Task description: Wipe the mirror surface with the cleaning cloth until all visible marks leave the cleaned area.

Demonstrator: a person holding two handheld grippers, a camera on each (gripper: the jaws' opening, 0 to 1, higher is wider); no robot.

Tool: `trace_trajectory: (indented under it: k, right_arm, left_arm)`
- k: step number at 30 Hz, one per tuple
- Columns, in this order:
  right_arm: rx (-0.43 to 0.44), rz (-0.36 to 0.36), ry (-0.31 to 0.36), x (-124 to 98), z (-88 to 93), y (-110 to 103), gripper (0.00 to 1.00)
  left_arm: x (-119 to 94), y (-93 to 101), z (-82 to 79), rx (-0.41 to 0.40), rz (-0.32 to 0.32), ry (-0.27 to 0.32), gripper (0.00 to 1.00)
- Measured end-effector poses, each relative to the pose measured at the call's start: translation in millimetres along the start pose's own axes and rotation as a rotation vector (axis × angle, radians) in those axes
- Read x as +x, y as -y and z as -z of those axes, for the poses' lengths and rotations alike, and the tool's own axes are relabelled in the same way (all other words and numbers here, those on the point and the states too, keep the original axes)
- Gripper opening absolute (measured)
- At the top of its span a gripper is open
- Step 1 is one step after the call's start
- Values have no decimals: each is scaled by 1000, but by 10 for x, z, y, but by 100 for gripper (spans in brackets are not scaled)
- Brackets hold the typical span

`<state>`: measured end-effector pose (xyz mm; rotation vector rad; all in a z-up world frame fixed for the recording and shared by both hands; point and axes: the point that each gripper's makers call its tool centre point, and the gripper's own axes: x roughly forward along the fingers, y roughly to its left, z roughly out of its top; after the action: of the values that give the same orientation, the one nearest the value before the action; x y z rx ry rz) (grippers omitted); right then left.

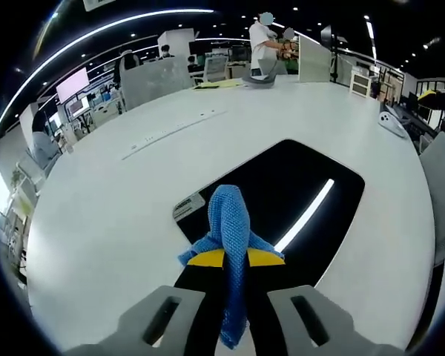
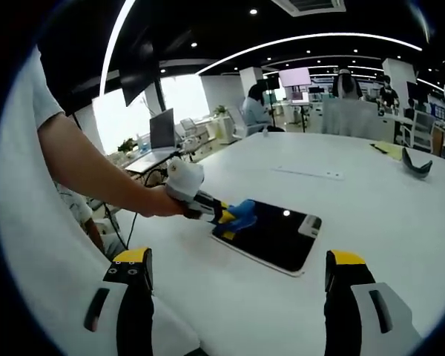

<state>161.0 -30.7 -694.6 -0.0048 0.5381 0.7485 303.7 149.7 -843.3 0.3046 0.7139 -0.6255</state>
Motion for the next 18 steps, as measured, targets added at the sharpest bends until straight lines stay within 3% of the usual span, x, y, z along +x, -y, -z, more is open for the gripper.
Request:
trace_trajectory:
  k: [18]
  right_arm:
    - [-3,-5,1,26,-16,-14,97]
  left_arm:
    - [-53,41,50,11,0,2,6]
